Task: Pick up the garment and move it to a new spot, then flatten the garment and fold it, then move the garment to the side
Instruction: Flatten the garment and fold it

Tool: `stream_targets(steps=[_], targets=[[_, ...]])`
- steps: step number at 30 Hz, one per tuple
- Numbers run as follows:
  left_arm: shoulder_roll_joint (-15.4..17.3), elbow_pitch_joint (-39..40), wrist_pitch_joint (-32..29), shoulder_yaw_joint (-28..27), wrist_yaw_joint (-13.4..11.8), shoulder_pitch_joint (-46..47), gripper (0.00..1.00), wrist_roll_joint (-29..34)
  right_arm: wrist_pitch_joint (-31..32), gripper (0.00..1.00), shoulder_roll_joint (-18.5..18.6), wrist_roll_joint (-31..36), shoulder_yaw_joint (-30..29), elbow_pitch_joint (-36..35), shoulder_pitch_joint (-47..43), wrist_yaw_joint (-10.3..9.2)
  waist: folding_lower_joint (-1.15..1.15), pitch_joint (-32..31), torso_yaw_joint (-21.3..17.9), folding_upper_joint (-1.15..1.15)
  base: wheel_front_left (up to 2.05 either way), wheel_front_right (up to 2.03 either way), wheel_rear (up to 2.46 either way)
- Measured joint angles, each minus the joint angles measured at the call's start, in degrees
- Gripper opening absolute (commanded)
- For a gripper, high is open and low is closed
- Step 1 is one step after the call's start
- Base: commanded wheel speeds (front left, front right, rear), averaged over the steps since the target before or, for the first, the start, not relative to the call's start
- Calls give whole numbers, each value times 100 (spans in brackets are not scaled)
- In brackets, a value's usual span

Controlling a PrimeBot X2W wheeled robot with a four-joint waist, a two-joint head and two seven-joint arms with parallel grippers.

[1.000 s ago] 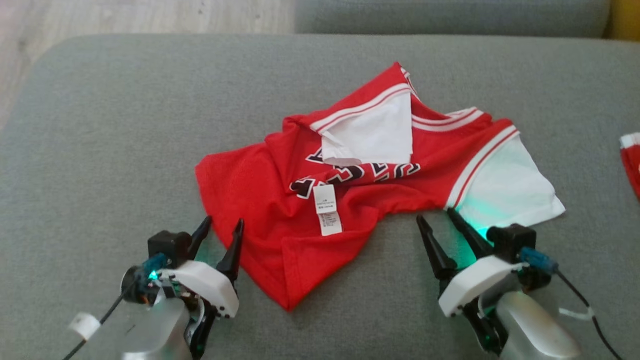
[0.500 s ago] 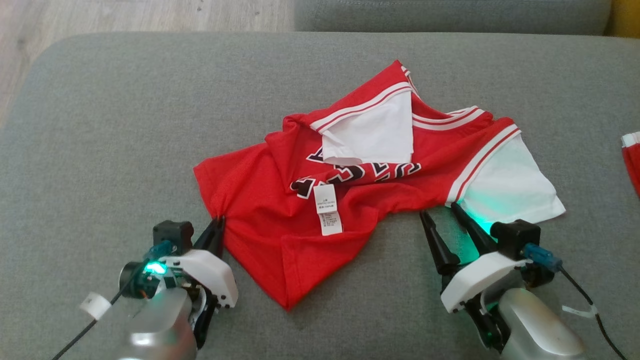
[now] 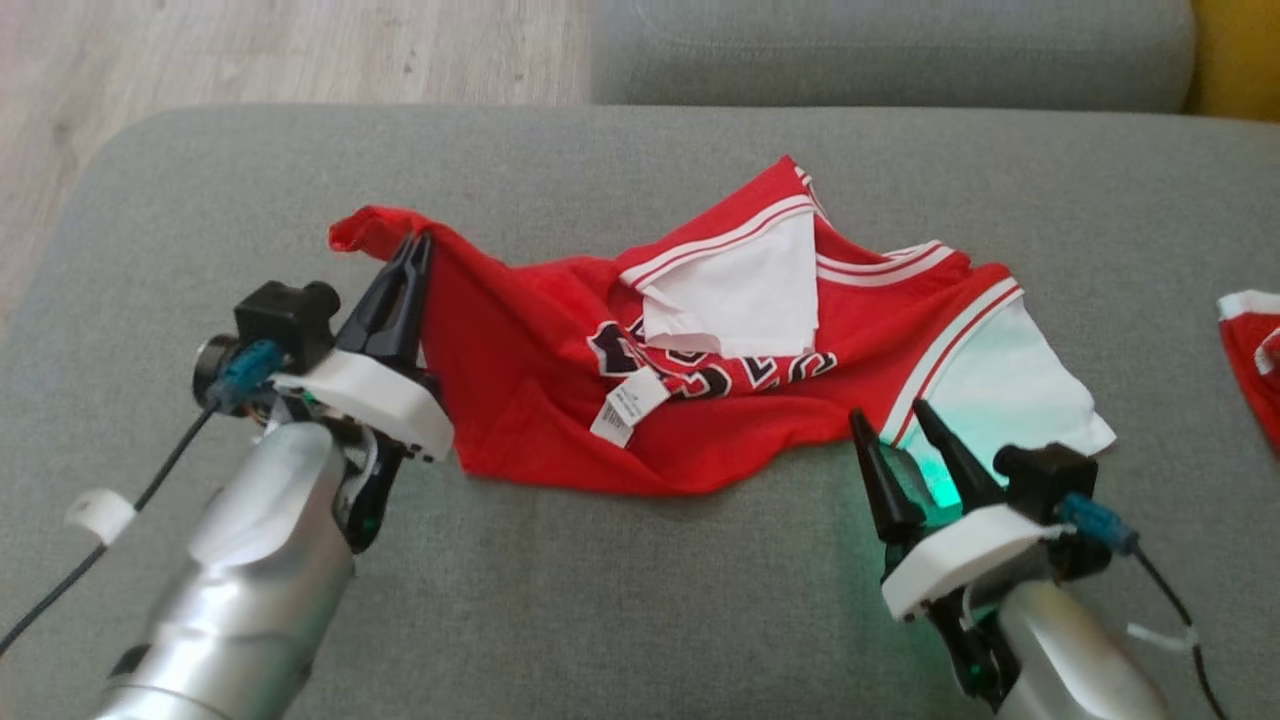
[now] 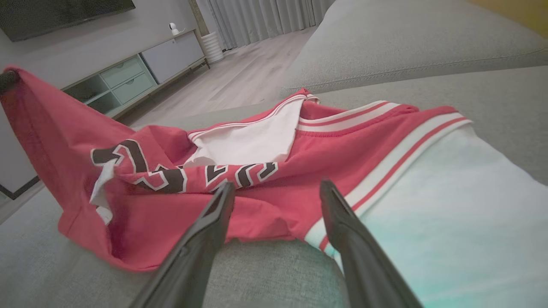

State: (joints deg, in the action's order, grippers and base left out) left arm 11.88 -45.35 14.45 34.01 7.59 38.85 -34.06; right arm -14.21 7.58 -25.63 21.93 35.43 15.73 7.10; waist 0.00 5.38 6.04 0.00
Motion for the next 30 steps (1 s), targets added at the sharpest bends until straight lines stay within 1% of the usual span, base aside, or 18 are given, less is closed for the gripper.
stream_targets(steps=[4, 9, 14, 19, 25, 30], targets=[[197, 155, 0, 34, 0, -47, 0, 15, 0, 100, -85, 53, -49, -8, -157, 0, -1, -98, -34, 0, 0, 0, 0], [380, 245, -1, 113, 0, -51, 0, -130, 0, 100, -144, 102, -113, -71, -172, 0, 0, -25, -137, 0, 0, 0, 0], [398, 912, 0, 8, -11, -79, 0, -123, 0, 100, -140, 113, -258, -94, -186, 0, 0, 36, -155, 0, 0, 0, 0], [487, 1428, 0, -136, -193, -355, 0, -20, 0, 100, -141, 153, -311, -102, -229, 0, 0, 8, -92, 0, 0, 0, 0], [595, 1798, 0, -260, -307, -607, 0, 35, 0, 100, -149, 201, -313, -62, -227, 0, 0, -8, -34, 0, 0, 0, 0], [626, 1953, 0, -286, -312, -714, 0, 35, 0, 100, -152, 202, -312, -63, -222, 0, 0, 72, -29, 0, 0, 0, 0]])
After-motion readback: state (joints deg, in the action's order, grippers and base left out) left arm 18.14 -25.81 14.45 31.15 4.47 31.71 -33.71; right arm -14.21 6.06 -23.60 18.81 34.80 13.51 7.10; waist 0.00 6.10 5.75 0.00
